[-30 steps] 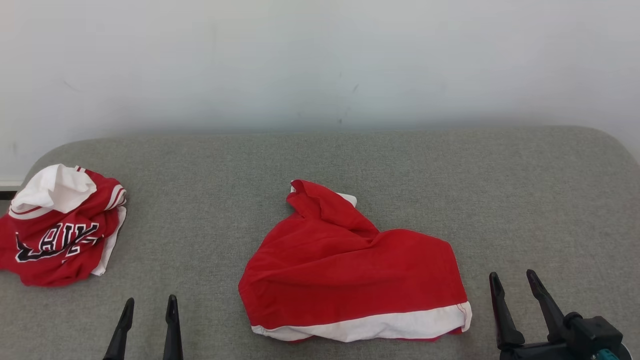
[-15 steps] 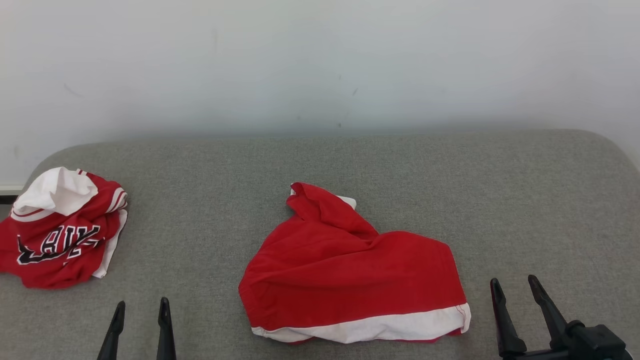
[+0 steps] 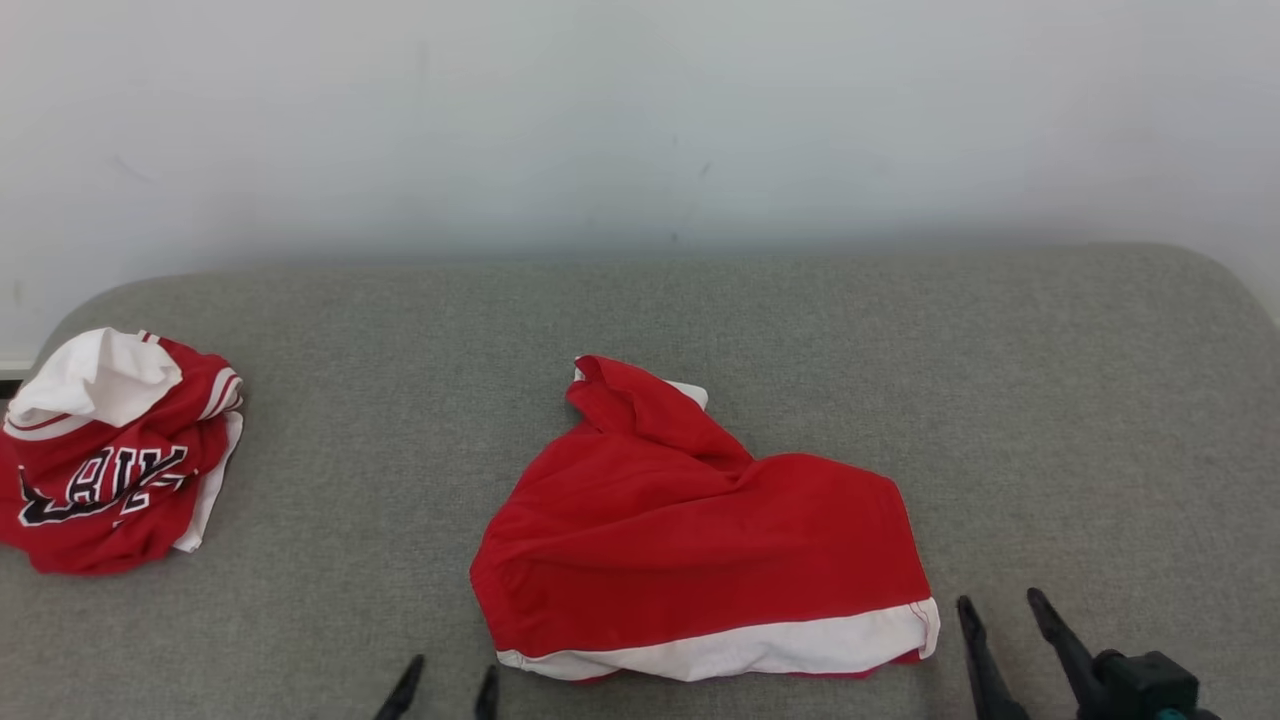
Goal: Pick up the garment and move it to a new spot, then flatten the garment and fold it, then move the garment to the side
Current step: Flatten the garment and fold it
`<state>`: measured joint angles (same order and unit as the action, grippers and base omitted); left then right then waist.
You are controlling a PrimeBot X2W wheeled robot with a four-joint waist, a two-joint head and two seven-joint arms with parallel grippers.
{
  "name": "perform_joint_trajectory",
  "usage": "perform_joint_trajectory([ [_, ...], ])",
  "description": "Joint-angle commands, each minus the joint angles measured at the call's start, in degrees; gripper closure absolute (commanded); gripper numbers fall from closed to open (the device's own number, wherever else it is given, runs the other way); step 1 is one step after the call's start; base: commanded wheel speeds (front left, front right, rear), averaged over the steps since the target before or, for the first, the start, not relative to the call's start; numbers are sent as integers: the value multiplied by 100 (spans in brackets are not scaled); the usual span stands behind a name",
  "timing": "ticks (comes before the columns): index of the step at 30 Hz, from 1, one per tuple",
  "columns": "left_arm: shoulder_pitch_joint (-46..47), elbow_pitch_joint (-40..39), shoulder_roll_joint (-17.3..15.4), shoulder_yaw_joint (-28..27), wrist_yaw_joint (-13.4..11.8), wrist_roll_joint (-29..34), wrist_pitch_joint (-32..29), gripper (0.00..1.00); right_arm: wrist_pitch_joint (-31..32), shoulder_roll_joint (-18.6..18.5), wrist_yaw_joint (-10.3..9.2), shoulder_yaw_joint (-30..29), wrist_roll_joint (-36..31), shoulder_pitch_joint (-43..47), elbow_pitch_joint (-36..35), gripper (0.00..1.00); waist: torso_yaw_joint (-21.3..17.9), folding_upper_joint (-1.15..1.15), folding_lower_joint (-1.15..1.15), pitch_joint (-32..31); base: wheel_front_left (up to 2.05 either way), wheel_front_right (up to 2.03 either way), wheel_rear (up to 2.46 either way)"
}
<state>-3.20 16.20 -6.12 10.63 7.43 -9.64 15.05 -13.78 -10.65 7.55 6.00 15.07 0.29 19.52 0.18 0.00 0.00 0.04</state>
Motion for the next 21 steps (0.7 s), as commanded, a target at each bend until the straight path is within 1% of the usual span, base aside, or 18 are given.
perform_joint_trajectory([
  [1,123,113,-68,136,-3,-85,18,0,-1,-45,-13,67,35,-78,122,0,-39,0,0,48,0,0,0],
  [8,743,854,-300,848,-2,-559,18,0,-38,-33,-13,504,192,-590,953,0,-124,0,0,234,0,0,0],
  [13,1171,1286,-417,1156,-2,-745,18,0,-70,-4,-13,833,316,-1008,1587,0,-160,0,0,384,0,0,0],
  [15,1250,1357,-439,1220,-2,-790,18,0,-85,21,-13,895,348,-1103,1683,0,-165,0,0,416,0,0,0],
  [18,1436,1537,-463,1410,-2,-935,18,0,-98,54,-13,1054,441,-1300,2006,0,-171,0,0,483,0,0,0],
  [21,1600,1831,-487,1578,-1,-1057,18,0,-126,92,-13,1185,536,-1464,2290,0,-176,0,0,537,0,0,0],
])
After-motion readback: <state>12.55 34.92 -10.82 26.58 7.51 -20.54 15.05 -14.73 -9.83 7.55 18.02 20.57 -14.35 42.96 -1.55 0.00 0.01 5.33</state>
